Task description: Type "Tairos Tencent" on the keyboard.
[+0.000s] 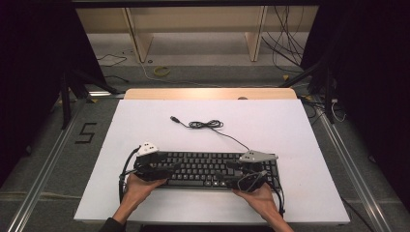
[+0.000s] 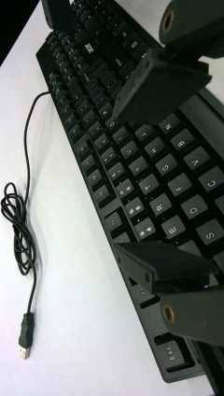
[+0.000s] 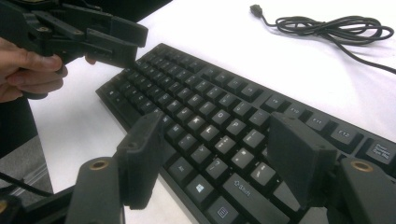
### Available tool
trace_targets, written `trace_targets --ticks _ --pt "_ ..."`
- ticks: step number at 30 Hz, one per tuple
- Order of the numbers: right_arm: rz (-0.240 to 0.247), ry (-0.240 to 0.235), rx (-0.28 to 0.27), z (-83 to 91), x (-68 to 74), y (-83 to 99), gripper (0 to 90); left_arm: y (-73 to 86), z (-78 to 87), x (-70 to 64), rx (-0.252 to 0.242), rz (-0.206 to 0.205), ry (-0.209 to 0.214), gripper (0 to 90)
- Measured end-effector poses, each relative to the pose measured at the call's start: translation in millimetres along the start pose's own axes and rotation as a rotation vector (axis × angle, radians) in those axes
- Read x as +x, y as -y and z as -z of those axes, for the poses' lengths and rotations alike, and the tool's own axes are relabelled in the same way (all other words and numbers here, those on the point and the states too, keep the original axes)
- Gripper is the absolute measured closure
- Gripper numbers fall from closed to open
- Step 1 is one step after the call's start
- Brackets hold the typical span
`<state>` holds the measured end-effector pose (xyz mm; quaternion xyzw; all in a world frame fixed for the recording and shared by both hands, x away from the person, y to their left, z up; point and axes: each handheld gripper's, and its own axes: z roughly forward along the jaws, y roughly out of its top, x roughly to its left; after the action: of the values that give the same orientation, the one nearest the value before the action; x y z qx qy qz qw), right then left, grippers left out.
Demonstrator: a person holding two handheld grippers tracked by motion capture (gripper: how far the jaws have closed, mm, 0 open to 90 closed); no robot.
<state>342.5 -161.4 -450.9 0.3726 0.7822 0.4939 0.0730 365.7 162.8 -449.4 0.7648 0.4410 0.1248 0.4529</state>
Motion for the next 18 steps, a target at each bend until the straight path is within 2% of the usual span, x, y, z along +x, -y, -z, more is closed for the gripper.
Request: trace_targets --ticks 4,8,13,18 --pt "-0.001 0.002 -0.005 3.1 -0.5 1.1 37.5 -2.2 -3.0 1.1 0.013 -0.003 -0.006 35.0" --pt "0.002 0.008 -0.005 5.8 -1.1 3.0 37.5 -2.7 -8.2 2.4 0.032 -0.004 -0.006 44.2" --pt "0.0 0.009 -0.004 8.7 -1.6 4.8 37.5 -0.8 -16.1 4.0 0.065 -0.01 -0.002 60.9" --pt "0.0 0.008 -0.002 9.7 -0.8 6.0 37.6 -0.8 -22.5 2.5 0.096 -0.038 0.015 75.4"
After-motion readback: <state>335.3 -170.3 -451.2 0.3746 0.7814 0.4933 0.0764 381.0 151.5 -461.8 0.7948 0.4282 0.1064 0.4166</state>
